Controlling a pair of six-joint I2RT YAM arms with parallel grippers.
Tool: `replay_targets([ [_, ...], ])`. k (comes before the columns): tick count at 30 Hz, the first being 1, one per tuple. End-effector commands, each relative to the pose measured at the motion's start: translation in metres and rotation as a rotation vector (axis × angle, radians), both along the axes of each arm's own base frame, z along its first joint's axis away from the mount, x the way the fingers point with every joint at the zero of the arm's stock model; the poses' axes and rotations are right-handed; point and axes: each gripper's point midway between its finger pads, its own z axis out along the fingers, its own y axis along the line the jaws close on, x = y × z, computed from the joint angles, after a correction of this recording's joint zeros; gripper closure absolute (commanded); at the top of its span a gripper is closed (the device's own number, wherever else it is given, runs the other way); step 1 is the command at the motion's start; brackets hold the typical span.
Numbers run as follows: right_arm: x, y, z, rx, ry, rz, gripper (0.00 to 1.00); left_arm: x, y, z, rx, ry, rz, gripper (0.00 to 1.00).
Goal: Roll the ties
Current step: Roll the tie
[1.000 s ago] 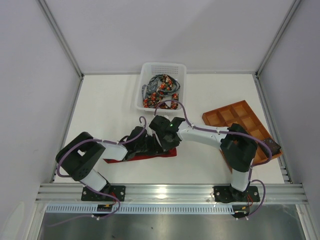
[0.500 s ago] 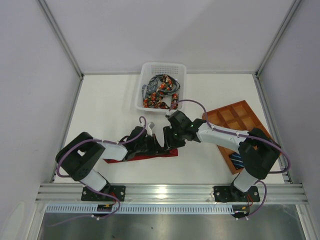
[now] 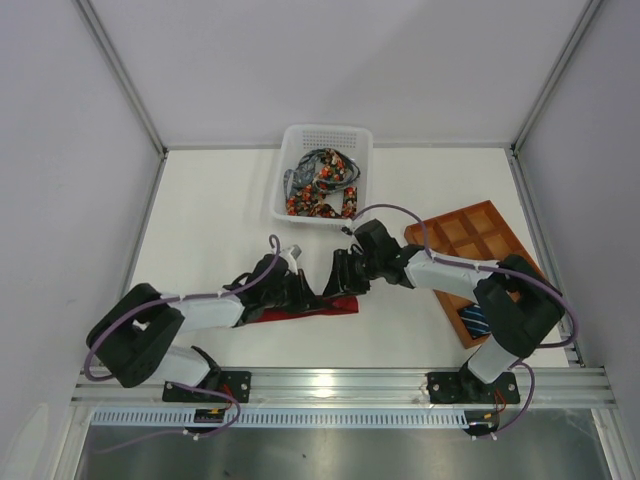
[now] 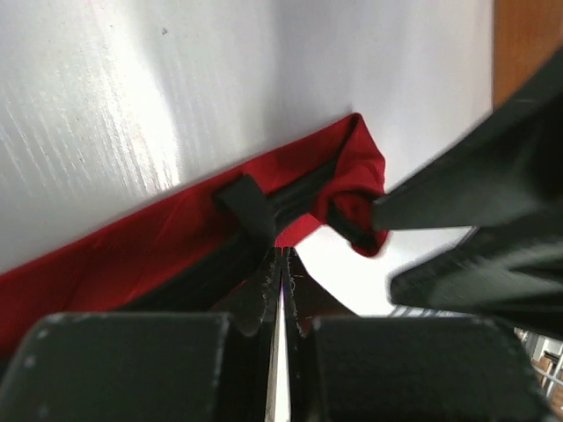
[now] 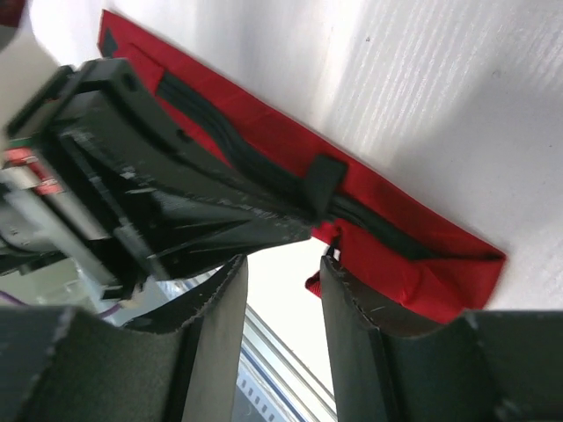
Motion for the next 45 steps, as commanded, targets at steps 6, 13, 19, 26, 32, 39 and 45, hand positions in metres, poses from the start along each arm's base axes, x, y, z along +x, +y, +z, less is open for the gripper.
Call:
replay_targets([
  [6, 0.003, 0.016, -0.003, 0.147, 0.026, 0.014, 0.63, 0.0, 0.011, 0.033, -0.003, -0.061, 0.052, 0.91],
  [13, 0.006, 0.016, 0.005, 0.18, -0.008, 0.015, 0.76, 0.001, 0.014, 0.045, 0.004, -0.086, 0.048, 0.9],
  [19, 0.013, -0.006, 0.032, 0.074, -0.099, -0.011, 0.69, -0.004, 0.006, 0.054, -0.032, -0.091, 0.013, 0.89],
  [26, 0.006, -0.064, -0.008, -0.206, -0.083, -0.099, 0.64, -0.023, -0.03, 0.059, -0.12, -0.026, -0.059, 0.73],
  [32, 0.001, -0.078, -0.02, -0.249, -0.088, -0.115, 0.6, -0.025, -0.041, 0.053, -0.132, 0.005, -0.01, 0.6],
  [39, 0.003, -0.089, -0.019, -0.247, -0.106, -0.138, 0.59, -0.014, -0.043, 0.037, -0.044, 0.013, 0.033, 0.62],
  [45, 0.005, -0.091, -0.024, -0.242, -0.095, -0.126, 0.58, -0.009, -0.047, 0.029, -0.023, 0.026, 0.051, 0.63],
])
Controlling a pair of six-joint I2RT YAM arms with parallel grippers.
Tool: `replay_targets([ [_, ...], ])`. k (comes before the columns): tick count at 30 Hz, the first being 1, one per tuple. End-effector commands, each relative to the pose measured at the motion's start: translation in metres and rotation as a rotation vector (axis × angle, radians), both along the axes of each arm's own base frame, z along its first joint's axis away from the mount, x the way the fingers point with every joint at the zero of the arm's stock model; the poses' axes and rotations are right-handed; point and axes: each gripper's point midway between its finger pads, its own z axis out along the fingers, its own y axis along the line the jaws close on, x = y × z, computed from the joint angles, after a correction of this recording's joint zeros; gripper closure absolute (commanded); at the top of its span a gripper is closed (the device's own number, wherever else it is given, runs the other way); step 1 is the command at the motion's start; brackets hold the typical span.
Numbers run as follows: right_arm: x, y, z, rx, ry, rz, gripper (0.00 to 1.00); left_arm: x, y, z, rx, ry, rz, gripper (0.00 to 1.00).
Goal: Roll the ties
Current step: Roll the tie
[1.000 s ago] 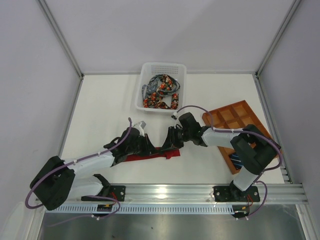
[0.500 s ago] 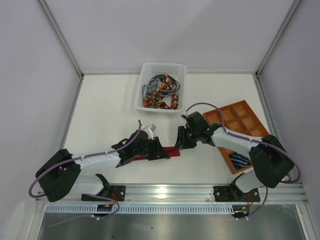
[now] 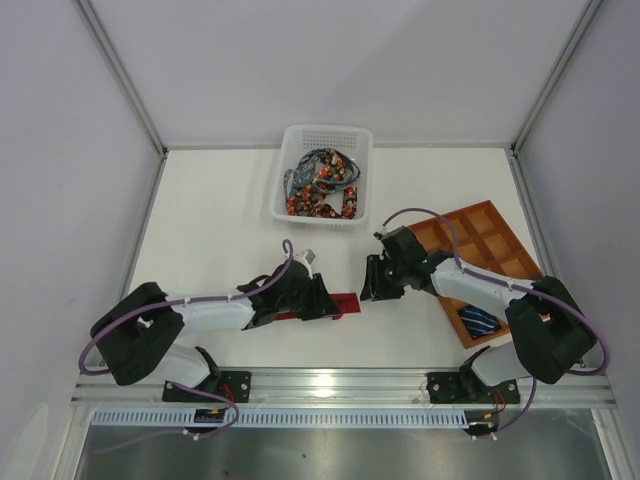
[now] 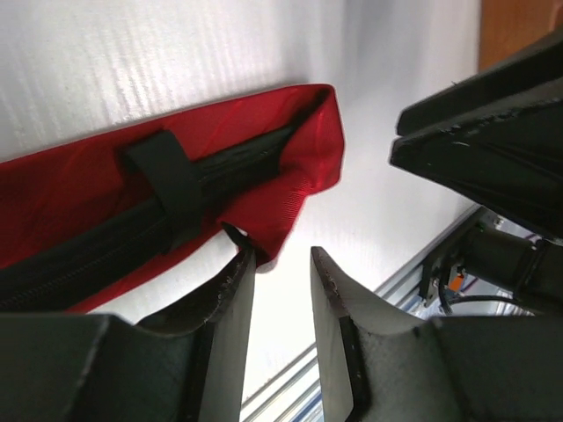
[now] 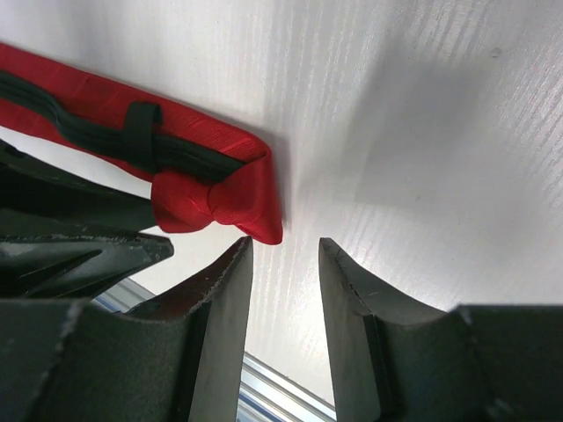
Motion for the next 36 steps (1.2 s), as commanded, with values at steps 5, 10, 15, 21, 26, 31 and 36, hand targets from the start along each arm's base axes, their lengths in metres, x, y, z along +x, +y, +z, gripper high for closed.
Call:
replay_targets([
  [5, 0.006, 0.001, -0.005, 0.002, -0.021, 0.024, 0.58, 0.02, -0.015, 0.013, -0.007, -0.038, 0.039, 0.63],
  [10, 0.008, 0.002, -0.011, 0.008, -0.007, 0.031, 0.59, 0.021, -0.015, 0.014, 0.0, -0.049, 0.033, 0.69],
  [15, 0.011, 0.006, -0.017, 0.009, 0.006, 0.031, 0.59, 0.024, -0.017, 0.005, 0.069, -0.042, -0.001, 0.83],
  [21, 0.011, 0.01, -0.018, 0.028, 0.017, 0.038, 0.59, 0.033, -0.019, 0.007, 0.115, -0.076, -0.022, 1.0],
  [26, 0.012, 0.01, -0.011, 0.039, 0.009, 0.033, 0.59, 0.04, -0.017, 0.021, 0.137, -0.129, -0.033, 1.0],
  [31, 0.015, 0.011, -0.003, 0.041, -0.002, 0.034, 0.59, 0.043, -0.017, 0.031, 0.167, -0.161, -0.067, 0.99],
  [36, 0.015, 0.012, -0.006, 0.04, 0.007, 0.035, 0.59, 0.044, -0.021, 0.023, 0.208, -0.157, -0.138, 1.0],
])
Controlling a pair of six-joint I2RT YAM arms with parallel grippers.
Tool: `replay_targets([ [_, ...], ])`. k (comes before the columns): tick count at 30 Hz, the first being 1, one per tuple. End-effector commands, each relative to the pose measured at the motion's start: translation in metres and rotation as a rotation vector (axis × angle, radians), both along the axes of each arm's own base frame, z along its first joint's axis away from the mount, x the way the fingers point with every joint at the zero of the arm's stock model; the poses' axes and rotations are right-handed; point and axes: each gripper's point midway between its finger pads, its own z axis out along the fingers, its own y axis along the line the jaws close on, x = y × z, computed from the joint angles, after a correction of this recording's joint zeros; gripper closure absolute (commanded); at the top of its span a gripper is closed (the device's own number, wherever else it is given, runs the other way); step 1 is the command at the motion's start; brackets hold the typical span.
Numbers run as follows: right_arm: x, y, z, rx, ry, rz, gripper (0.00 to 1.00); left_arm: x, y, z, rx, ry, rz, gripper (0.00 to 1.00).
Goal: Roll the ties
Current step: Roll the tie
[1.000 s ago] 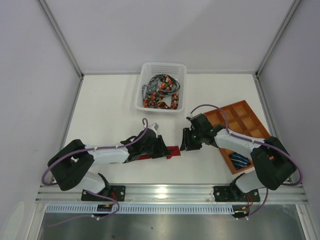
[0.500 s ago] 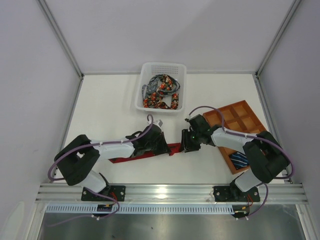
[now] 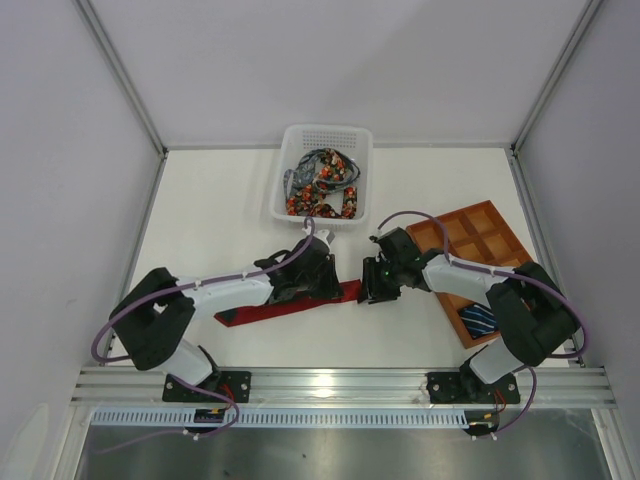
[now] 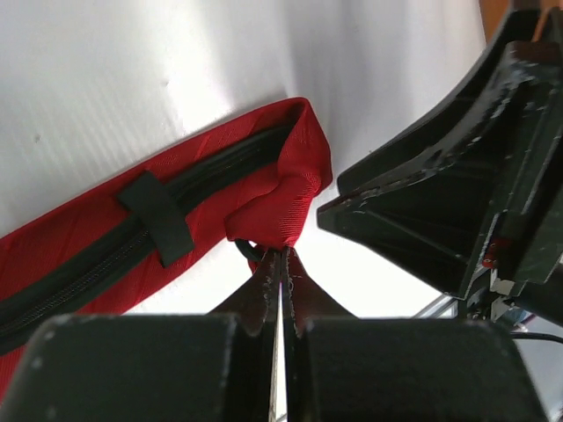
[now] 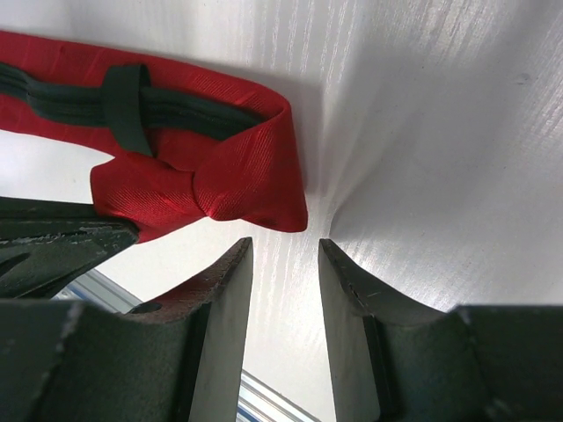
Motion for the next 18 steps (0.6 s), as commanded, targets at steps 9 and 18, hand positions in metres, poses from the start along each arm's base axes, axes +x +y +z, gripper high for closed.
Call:
replay_targets([
  [9, 0.017, 0.011, 0.027, 0.06, -0.074, 0.002, 0.59, 0.021, 0.011, 0.0, 0.044, -0.042, -0.087, 1.0],
  [18, 0.025, 0.03, 0.038, 0.141, -0.076, 0.019, 0.63, 0.029, 0.018, -0.005, 0.036, -0.049, -0.119, 0.99],
])
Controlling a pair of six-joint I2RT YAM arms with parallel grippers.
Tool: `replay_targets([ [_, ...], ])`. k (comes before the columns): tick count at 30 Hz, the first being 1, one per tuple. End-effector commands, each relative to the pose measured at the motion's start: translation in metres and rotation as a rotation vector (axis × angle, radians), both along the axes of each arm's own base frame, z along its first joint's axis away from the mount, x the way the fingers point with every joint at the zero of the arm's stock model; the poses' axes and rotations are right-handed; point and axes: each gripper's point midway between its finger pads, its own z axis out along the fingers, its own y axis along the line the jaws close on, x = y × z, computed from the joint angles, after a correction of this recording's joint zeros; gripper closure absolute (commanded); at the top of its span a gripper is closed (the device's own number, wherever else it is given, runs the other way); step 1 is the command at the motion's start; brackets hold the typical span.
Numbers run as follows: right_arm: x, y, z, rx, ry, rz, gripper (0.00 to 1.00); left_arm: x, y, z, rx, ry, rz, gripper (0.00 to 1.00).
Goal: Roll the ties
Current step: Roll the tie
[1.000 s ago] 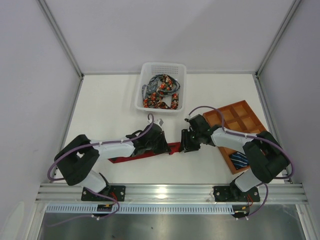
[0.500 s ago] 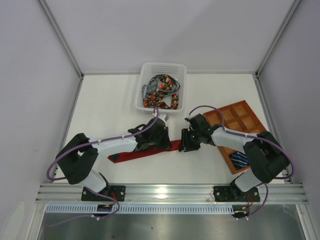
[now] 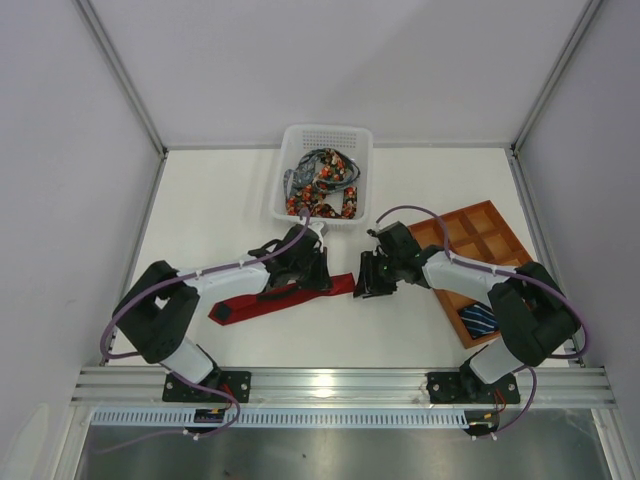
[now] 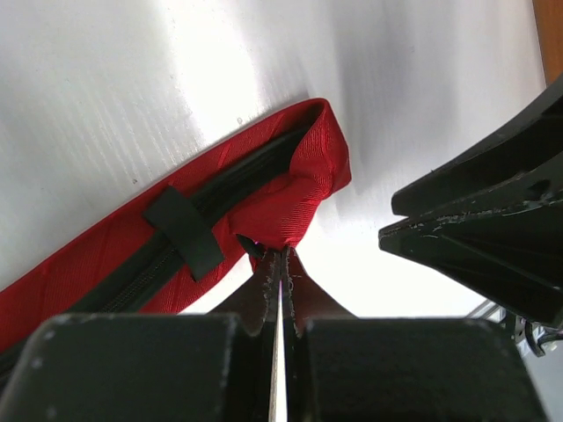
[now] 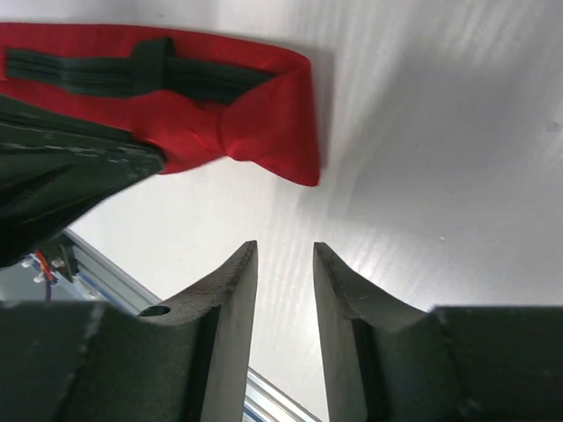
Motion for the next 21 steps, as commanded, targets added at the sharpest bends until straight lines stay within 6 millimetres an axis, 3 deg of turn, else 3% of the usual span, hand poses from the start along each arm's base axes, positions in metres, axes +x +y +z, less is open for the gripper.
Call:
replay_targets([
  [1, 0.018, 0.02, 0.025, 0.099, -0.056, 0.006, 0.64, 0.002, -0.007, 0.003, -0.024, -0.019, -0.062, 0.99],
  [6, 0.038, 0.028, 0.036, 0.184, -0.073, -0.043, 0.71, 0.004, -0.004, 0.0, -0.026, -0.018, -0.065, 1.0],
  [11, 0.048, 0.04, 0.033, 0.233, -0.042, -0.069, 0.74, 0.007, -0.001, 0.001, -0.04, -0.02, -0.065, 1.0],
  [18, 0.054, 0.046, 0.031, 0.27, 0.018, -0.176, 0.58, 0.012, 0.003, 0.004, -0.047, -0.026, -0.075, 1.0],
  [21, 0.059, 0.043, 0.031, 0.263, 0.04, -0.267, 0.56, 0.014, 0.002, 0.003, -0.047, -0.023, -0.085, 1.0],
])
